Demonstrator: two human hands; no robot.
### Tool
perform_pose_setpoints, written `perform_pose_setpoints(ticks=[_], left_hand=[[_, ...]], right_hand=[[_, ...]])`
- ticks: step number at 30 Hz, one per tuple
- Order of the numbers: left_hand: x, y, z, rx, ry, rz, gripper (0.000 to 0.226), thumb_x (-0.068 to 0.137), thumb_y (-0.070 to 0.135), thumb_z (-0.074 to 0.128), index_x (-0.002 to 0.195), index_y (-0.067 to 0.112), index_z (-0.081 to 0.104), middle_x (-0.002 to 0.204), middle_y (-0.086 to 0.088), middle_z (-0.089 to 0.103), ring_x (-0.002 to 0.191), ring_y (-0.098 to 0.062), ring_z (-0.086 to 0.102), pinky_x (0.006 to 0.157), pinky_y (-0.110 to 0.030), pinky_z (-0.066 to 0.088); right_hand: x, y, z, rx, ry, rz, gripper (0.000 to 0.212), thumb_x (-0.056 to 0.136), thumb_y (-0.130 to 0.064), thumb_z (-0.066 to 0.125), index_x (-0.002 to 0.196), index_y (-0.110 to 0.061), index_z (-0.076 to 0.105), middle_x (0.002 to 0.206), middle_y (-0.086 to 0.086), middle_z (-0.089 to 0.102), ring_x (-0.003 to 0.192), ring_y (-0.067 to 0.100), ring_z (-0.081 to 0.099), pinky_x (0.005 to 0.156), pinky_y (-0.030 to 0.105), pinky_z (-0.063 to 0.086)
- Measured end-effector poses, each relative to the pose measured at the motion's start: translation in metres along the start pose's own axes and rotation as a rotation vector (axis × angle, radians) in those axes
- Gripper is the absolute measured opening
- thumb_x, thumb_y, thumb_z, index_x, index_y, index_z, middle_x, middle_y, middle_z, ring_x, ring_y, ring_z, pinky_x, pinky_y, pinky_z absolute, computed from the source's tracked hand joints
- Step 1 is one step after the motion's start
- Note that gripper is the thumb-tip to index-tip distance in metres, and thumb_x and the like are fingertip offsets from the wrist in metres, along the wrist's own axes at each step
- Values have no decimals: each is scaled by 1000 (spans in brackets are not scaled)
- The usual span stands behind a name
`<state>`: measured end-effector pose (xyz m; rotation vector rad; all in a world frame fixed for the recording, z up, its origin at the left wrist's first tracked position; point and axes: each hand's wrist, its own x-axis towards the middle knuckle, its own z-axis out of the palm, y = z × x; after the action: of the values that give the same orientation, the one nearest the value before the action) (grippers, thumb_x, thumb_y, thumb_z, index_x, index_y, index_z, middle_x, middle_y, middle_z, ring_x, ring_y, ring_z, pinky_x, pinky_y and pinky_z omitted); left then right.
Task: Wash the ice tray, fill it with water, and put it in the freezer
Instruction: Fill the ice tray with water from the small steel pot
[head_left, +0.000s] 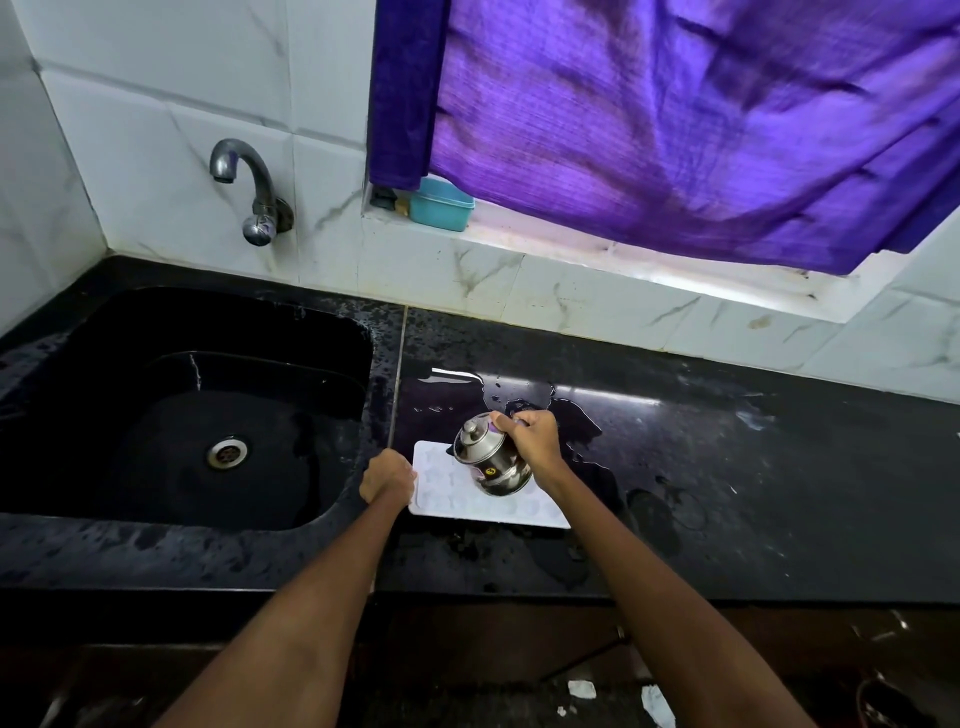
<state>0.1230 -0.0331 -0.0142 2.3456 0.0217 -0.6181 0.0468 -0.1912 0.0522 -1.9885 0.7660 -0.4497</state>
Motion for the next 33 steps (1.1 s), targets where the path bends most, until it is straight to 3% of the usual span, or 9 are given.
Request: perform_pose_setpoints(ticks=[5, 8, 17, 20, 28, 33], left_hand=[[-1, 0, 0, -1, 1, 3, 27, 91, 10, 57, 114, 6, 68, 124, -16, 63, 112, -34, 63, 93, -41, 54], [-2, 0, 0, -8, -4, 4, 27, 91, 11, 57, 115, 6, 68, 124, -17, 63, 111, -34, 63, 93, -41, 54], [-5, 1, -1, 20, 12, 0, 27, 91, 12, 57, 116, 7, 67, 126, -16, 62, 116, -32, 60, 97, -41, 51], [-6, 0, -1, 16, 5, 5, 26, 91, 13, 58, 115, 8, 68, 124, -16, 63, 115, -32, 61, 96, -40, 51], [-8, -1, -2, -13, 2, 14, 24, 91, 12, 57, 112, 8, 69, 121, -16, 65, 109, -32, 65, 94, -41, 53], [-8, -1, -3, 0, 3, 24, 24, 91, 14, 59, 112, 9, 69, 123, -17, 64, 112, -33, 63, 95, -40, 52]], right_hand=[[-2, 1, -5, -24, -49, -11, 63, 78, -10, 72, 42, -22, 22, 37, -13, 19, 42, 6, 17, 48, 25, 17], [-9, 6, -2, -78, -75, -23, 62, 77, -11, 72, 42, -21, 22, 44, -3, 20, 45, 12, 18, 49, 27, 18], [-20, -4, 0, -253, -145, -138, 63, 81, -15, 69, 43, -19, 19, 43, -2, 19, 42, 10, 19, 43, 16, 19], [-21, -9, 0, -279, -167, -146, 62, 82, -14, 68, 44, -17, 19, 44, 0, 20, 45, 13, 20, 48, 23, 21], [-22, -10, -1, -294, -172, -162, 62, 82, -13, 68, 44, -17, 19, 44, 0, 20, 44, 13, 19, 49, 25, 22], [-22, -7, -2, -291, -164, -154, 63, 82, -15, 68, 43, -18, 19, 43, -2, 19, 42, 11, 18, 42, 17, 19]])
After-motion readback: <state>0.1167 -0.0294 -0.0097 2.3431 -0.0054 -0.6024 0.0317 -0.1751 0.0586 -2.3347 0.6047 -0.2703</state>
